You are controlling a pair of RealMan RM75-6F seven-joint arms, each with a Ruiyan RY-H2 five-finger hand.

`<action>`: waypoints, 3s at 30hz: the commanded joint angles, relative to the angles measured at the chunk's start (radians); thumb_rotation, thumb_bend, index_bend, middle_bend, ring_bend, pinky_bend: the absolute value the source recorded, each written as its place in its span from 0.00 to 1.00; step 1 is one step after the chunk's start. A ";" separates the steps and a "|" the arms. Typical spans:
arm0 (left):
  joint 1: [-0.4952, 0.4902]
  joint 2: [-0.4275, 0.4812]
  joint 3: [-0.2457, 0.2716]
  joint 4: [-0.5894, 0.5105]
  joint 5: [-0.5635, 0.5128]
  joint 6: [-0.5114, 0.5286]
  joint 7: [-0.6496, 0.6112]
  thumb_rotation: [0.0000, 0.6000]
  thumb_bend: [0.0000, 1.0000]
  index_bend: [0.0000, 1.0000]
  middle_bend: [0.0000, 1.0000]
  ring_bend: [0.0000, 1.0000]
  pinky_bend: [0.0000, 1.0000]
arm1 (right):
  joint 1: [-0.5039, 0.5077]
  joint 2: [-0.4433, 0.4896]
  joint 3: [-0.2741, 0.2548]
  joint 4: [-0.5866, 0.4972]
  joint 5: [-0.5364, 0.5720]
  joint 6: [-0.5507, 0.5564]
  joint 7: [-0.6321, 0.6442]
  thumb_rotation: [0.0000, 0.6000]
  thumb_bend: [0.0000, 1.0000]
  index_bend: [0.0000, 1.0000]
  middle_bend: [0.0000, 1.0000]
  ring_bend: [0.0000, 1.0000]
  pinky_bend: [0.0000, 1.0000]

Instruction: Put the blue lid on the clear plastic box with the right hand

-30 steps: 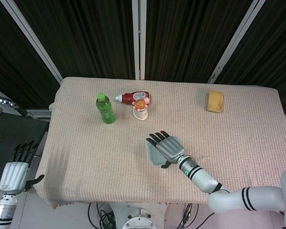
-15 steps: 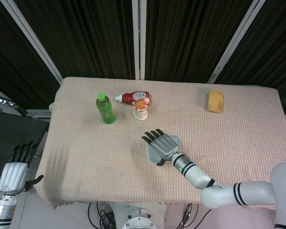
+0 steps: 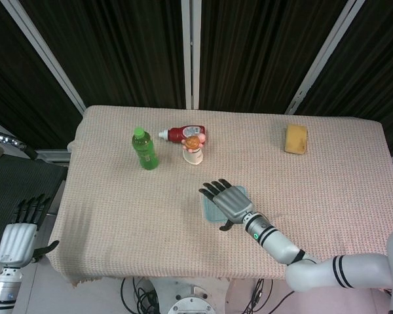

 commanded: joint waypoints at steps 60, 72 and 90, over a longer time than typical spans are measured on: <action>-0.004 0.002 -0.004 -0.012 0.004 -0.005 0.012 1.00 0.00 0.06 0.00 0.00 0.00 | -0.018 -0.010 0.026 0.116 0.063 -0.014 0.039 0.97 0.00 0.00 0.00 0.00 0.00; -0.002 0.002 -0.002 -0.011 0.008 0.000 0.011 1.00 0.00 0.06 0.00 0.00 0.00 | -0.060 0.036 0.045 0.072 -0.026 -0.027 0.139 0.96 0.00 0.00 0.09 0.00 0.00; 0.004 0.012 0.003 -0.035 0.015 0.007 0.030 1.00 0.00 0.06 0.00 0.00 0.00 | -0.229 -0.186 0.164 0.354 -0.357 0.009 0.851 1.00 0.67 0.90 0.84 0.74 0.85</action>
